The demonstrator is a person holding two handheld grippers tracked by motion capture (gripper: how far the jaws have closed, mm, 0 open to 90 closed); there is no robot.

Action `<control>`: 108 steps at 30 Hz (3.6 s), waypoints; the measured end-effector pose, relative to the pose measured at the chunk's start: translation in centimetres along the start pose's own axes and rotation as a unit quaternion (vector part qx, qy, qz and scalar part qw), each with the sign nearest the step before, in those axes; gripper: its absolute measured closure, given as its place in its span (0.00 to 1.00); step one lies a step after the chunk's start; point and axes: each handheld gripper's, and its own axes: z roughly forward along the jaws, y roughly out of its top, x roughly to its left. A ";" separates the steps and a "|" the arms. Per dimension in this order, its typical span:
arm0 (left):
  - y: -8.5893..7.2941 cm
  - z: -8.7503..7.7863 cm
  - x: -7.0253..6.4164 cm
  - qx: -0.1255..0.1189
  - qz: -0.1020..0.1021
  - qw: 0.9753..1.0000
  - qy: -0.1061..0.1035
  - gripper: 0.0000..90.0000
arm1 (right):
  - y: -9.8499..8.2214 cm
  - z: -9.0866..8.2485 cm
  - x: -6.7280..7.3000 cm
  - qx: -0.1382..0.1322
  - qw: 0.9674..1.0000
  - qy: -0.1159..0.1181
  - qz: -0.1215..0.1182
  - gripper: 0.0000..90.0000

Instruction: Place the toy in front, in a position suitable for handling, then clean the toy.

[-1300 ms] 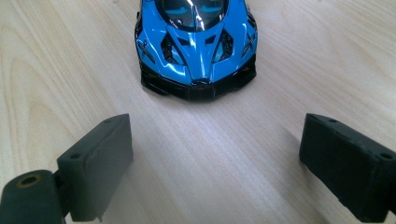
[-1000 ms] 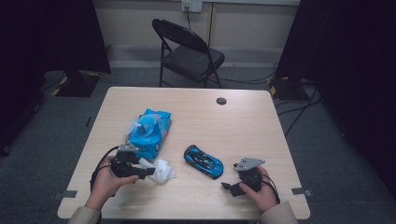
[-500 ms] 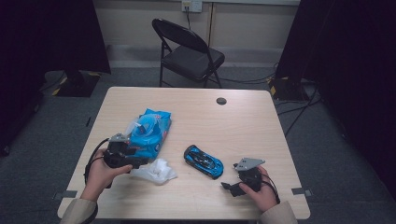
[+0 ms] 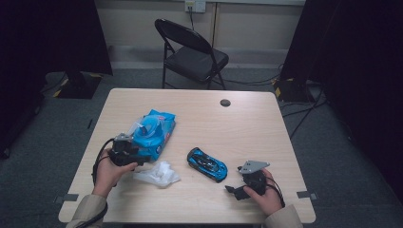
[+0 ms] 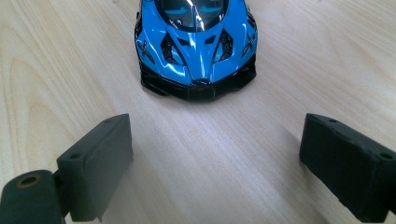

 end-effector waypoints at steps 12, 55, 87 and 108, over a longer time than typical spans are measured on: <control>0.7 0.1 1.2 -0.011 -0.005 1.000 -0.004 0.24 | 0.0 0.0 0.0 0.000 1.000 0.001 0.000 0.10; -4.4 -0.7 -5.7 -0.001 0.072 0.993 -0.096 0.32 | 4.0 4.1 0.5 -0.015 0.999 0.024 -0.022 0.28; -3.4 1.2 -7.4 0.013 0.108 0.989 -0.101 0.95 | 4.0 4.1 0.5 -0.015 0.999 0.024 -0.023 0.28; 1.6 1.6 -10.3 -0.017 0.115 0.978 -0.170 0.95 | 4.0 4.1 0.5 -0.015 0.999 0.024 -0.023 0.28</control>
